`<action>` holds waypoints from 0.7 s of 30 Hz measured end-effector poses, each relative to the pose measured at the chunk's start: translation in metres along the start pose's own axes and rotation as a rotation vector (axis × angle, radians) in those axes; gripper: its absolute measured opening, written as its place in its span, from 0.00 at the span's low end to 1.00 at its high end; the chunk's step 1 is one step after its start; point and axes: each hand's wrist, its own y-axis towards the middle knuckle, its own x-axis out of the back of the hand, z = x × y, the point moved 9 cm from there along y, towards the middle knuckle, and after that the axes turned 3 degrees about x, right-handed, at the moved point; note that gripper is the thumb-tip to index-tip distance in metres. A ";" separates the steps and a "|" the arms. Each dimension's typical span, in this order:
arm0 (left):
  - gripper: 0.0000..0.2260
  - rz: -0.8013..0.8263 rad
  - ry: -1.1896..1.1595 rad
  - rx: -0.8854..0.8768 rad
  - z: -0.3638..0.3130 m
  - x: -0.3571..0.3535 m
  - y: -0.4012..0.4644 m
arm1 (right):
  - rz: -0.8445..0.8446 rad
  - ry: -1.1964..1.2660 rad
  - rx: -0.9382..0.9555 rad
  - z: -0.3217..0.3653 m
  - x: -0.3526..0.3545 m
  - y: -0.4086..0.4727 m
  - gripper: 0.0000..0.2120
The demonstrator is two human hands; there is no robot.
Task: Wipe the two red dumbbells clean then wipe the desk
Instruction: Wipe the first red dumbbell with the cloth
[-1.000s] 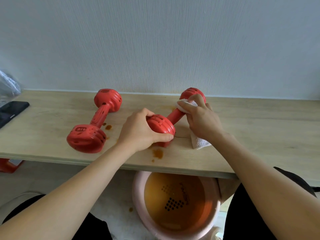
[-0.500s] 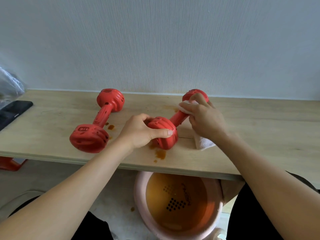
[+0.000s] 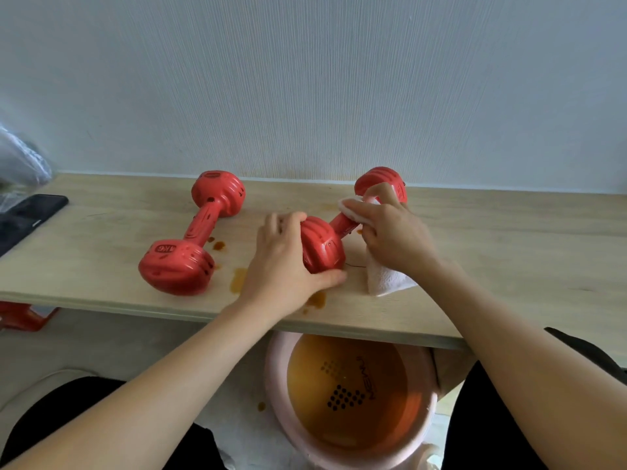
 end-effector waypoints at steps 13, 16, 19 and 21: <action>0.35 0.041 -0.169 0.173 0.021 -0.006 0.002 | 0.022 -0.111 0.111 0.009 0.010 -0.013 0.21; 0.32 0.109 -0.231 0.230 0.026 -0.011 0.003 | 0.009 -0.173 0.000 -0.005 0.018 -0.004 0.20; 0.27 0.141 -0.290 0.291 0.032 -0.013 0.002 | 0.053 -0.128 0.068 0.014 0.010 -0.012 0.20; 0.27 0.135 -0.300 0.300 0.033 -0.011 0.001 | 0.084 -0.036 0.208 0.037 0.002 -0.027 0.20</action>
